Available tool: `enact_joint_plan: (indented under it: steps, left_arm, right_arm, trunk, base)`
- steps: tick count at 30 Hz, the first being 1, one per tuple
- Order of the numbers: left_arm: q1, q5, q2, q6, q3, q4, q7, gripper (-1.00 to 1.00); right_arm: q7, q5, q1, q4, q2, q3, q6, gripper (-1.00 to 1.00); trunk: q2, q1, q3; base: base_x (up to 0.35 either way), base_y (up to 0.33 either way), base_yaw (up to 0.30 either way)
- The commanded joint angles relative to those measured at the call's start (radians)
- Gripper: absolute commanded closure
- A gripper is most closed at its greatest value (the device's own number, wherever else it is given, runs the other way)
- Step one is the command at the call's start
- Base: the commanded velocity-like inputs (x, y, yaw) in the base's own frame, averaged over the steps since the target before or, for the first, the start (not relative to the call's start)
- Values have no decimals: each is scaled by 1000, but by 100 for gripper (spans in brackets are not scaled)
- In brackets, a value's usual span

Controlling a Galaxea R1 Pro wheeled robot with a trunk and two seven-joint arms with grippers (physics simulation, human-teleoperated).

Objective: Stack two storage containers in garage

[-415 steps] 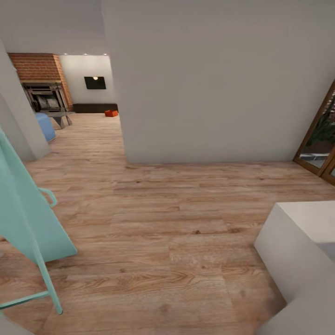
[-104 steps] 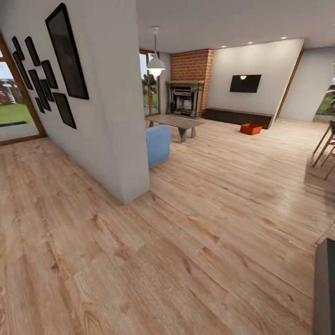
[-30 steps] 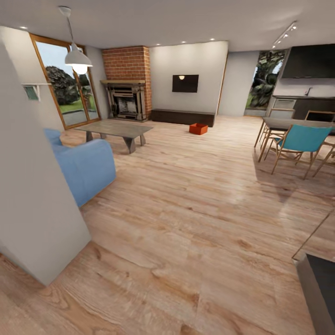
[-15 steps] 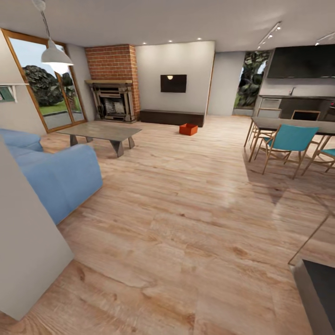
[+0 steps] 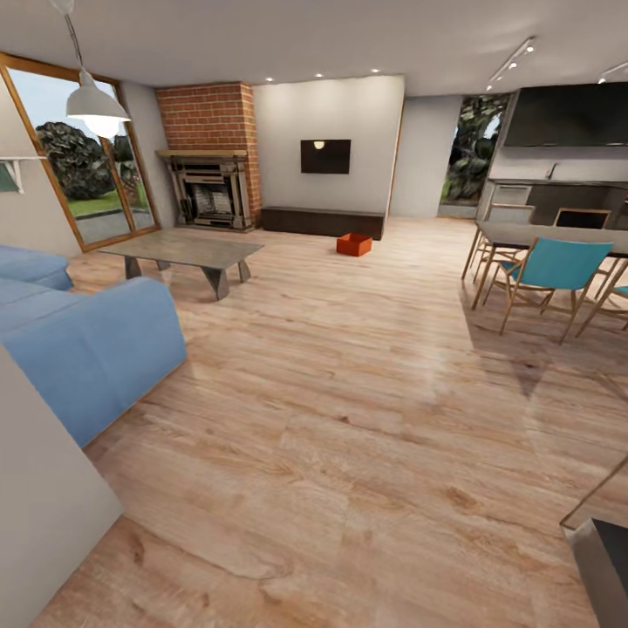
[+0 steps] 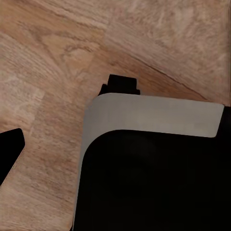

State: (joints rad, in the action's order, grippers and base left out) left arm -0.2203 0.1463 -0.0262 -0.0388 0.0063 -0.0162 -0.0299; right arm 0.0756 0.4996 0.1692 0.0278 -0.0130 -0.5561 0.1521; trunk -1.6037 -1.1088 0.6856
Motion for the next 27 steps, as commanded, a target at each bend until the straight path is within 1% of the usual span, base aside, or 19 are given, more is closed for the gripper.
enact_joint_plan:
  steps: [1,27]
  left_arm:
    - [-1,7,0,-3,0,1,-1,-100]
    - [-1,7,0,-4,0,2,-1,-100]
  right_arm:
    - [1,8,1,3,-1,-8,5,-100]
    - [1,6,1,3,2,-12,7,-100]
  trunk:
    - [0,0,1]
    - [0,0,1]
  base:
    - [322,0,0]
    - [322,0,0]
